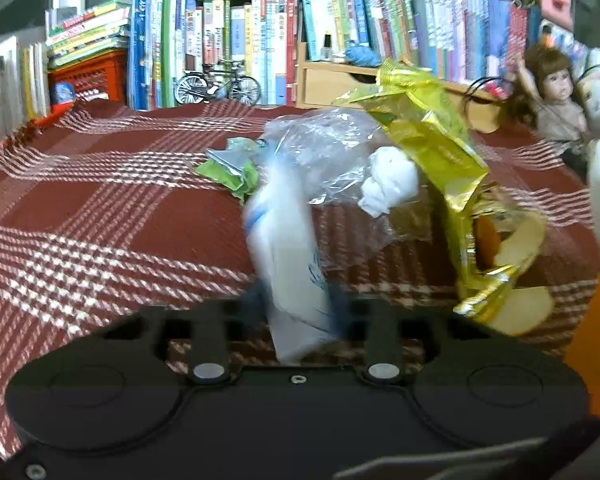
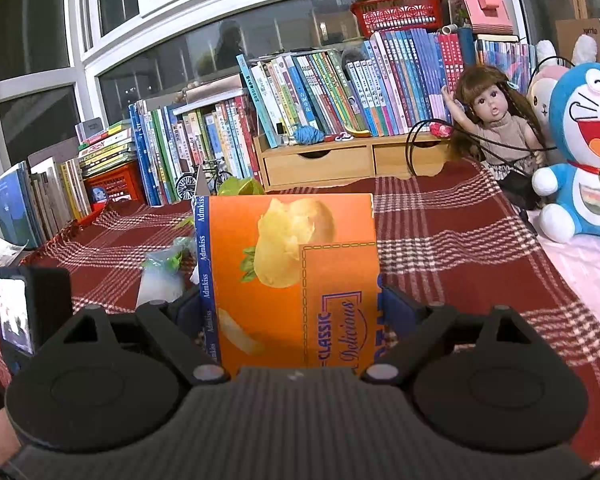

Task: Collect trash
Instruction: 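Grasp the orange snack box with the right tool while the left tool grasps the white wipes packet, then lower the box and wipes packet below the table edge and open both tools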

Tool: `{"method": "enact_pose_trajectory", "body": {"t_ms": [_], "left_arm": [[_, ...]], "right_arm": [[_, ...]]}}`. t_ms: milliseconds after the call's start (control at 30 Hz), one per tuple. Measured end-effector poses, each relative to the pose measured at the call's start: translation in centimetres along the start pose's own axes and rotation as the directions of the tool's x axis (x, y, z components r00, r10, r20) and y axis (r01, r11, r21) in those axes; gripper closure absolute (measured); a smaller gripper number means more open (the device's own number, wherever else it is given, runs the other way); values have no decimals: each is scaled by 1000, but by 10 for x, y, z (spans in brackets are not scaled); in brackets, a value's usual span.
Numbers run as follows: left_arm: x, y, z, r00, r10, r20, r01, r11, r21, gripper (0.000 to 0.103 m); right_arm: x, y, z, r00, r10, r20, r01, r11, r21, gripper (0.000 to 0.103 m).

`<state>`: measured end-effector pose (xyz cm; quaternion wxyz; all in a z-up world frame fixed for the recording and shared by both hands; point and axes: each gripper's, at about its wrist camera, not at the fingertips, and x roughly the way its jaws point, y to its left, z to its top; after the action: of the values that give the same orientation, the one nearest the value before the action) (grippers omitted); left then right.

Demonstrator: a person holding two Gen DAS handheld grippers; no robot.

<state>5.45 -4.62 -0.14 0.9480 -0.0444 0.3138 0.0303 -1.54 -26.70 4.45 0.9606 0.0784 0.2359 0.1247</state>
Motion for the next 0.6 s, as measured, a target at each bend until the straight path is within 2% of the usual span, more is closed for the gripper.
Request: {"method": "enact_pose_trajectory", "body": {"t_ms": [100,233,367,600], "left_arm": [[-13,13,-3,999,-44,0,44,999,-30,92],[-36,28,-11,996,-81,29,82,997,-17,93],[-71,43,-22,988,-148,41,148,989,2,93],[-129,62,-50,963,-269,-20,270,962,54,92]], "right_arm": [[-5,-1,-3,1000,10,5,-10,1000,6,14],[-11,-3,-6,999,37,5,-37,999,31,14],[-18,-2,-14,997,80,-3,-79,995,55,14],[-41,9,-42,982,185,-23,-184,981,64,14]]}}
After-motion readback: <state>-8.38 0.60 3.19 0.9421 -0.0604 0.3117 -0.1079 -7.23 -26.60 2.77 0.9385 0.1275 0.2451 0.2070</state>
